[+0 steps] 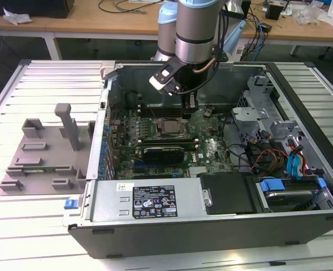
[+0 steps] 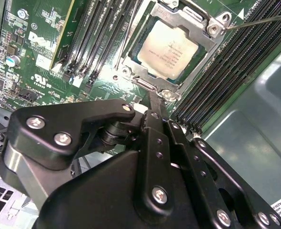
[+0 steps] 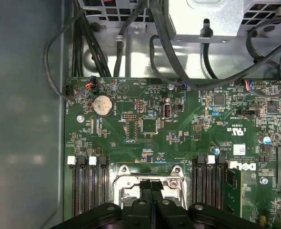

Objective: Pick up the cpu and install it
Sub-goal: 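Close the cpu cover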

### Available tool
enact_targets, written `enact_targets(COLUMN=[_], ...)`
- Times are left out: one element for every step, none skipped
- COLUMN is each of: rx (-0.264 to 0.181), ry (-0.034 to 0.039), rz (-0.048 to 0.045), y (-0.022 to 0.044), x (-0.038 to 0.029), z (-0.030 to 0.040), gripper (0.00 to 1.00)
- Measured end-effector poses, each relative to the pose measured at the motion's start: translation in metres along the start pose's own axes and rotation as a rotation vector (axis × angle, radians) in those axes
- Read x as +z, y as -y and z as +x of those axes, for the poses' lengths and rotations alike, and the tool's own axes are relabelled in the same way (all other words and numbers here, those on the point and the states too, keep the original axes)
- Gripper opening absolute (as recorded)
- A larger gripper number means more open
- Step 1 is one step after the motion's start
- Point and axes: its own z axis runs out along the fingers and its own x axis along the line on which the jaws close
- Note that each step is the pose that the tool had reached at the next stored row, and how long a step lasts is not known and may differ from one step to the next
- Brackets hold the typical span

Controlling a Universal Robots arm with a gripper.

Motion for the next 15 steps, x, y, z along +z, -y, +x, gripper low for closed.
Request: enact_targets(rx=[0.000, 0.000, 0.000, 0.000, 0.000, 0.000, 0.000, 0.000, 0.000, 0.000, 0.000, 0.000, 0.000, 0.000, 0.000], ry=[-0.0001, -0.0001, 0.0000, 0.0000, 0.0000, -0.0001, 0.0000, -0.0002, -0.0002, -0.0001, -0.0001, -0.0001, -0.0001, 0.0000, 0.0000], rz=[0.0000, 0.0000, 0.0000, 0.0000, 0.0000, -0.0001, 0.0000, -0.0001, -0.0001, 0.0000, 0.0001, 0.0003, 0.0006, 0.0009, 0.0015], y=[0.0000, 0.0006, 0.0018, 0.0044, 0.0074, 0.0097, 0.0114, 0.0136, 0.0159, 0.0179, 0.0196, 0.0209, 0.0222, 0.0251, 0.0268], x=[0.0000, 0.0000, 0.0000, -0.0001, -0.0002, -0.0003, -0.0003, -0.0003, -0.0003, -0.0002, -0.0001, 0.0001, 0.0003, 0.0006, 0.0009], z=[0.0000, 0.0000, 0.0000, 0.0000, 0.0001, 0.0001, 0.0001, 0.0001, 0.0001, 0.0001, 0.0000, -0.0001, -0.0002, -0.0008, -0.0013], gripper=[0.11, 0.11, 0.11, 0.11, 0.11, 0.11, 0.11, 0.11, 0.11, 0.11, 0.11, 0.11, 0.11, 0.11, 0.11])
